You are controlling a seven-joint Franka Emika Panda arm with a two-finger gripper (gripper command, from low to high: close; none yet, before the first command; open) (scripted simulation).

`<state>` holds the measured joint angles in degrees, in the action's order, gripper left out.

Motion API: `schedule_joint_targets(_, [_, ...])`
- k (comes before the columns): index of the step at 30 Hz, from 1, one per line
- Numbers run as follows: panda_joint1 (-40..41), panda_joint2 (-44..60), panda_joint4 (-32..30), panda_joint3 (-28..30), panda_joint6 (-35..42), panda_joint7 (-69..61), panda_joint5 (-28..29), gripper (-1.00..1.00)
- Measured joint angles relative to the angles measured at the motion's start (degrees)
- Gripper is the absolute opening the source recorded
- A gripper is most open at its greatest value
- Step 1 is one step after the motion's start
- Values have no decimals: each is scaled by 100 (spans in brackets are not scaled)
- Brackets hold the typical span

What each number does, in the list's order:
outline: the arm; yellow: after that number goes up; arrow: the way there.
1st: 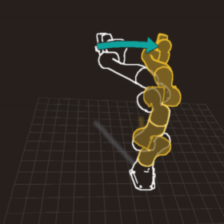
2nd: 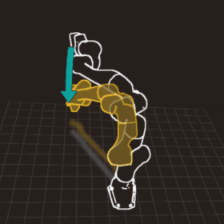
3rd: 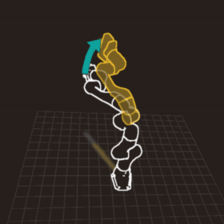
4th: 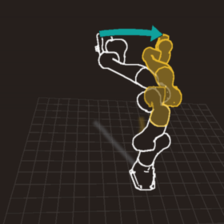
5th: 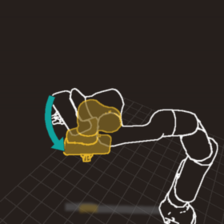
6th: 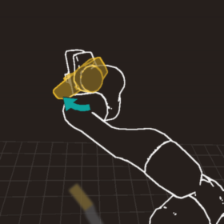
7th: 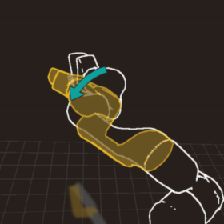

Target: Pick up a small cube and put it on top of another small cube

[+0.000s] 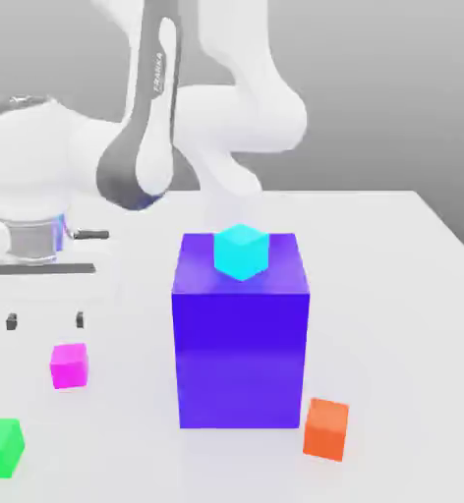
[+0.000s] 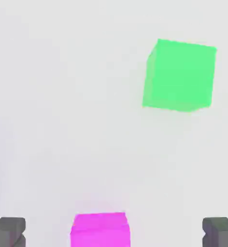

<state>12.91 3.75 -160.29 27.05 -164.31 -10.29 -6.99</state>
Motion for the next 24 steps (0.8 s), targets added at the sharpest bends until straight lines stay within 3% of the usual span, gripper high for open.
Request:
schedule_joint_targets(6, [1389, 1257, 245, -1719, -915, -1316, -1630, 0])
schedule_joint_targets(7, [1553, 1375, 274, -1904, -1011, -1395, -1729, -100])
schedule_joint_targets(14, [1562, 1363, 270, -1909, -995, -1380, -1710, -100])
schedule_joint_targets(21, [808, 77, -17, -728, -21, 37, 110, -100])
schedule_joint_targets(24, [714, 159, 443, -711, 400, 652, 140, -100])
